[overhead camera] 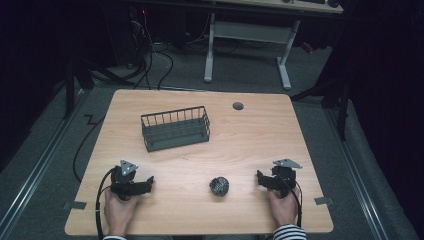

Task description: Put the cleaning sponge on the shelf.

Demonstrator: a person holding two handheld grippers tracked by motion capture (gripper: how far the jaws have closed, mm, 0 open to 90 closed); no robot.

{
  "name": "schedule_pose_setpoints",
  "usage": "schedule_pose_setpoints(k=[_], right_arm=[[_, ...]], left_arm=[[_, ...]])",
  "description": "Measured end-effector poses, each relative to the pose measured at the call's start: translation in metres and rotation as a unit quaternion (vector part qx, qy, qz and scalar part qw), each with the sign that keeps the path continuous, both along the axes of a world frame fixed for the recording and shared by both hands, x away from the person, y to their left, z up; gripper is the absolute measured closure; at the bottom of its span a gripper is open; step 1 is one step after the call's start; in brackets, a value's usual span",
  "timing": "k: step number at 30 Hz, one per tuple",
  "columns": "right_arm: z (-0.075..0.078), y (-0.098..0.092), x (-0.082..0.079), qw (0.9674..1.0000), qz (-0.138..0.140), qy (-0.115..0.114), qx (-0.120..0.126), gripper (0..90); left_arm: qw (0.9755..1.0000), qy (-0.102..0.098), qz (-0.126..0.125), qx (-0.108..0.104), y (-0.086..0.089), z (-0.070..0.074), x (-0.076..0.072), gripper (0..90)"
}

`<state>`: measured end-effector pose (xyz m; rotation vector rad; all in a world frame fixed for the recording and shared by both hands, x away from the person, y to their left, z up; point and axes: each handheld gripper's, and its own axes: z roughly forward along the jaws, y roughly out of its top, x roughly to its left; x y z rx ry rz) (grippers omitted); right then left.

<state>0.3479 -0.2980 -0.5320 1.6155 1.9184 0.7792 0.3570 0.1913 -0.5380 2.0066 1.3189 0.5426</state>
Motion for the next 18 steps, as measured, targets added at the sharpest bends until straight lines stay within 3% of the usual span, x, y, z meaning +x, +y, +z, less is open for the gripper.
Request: schedule_pose_setpoints(k=[18], right_arm=[[0.0001, 0.0003, -0.001, 1.0, 0.005, -0.002, -0.001, 17.8]], left_arm=[[1.0, -0.003, 0.005, -0.002, 0.0004, 0.0005, 0.0009, 15.2]])
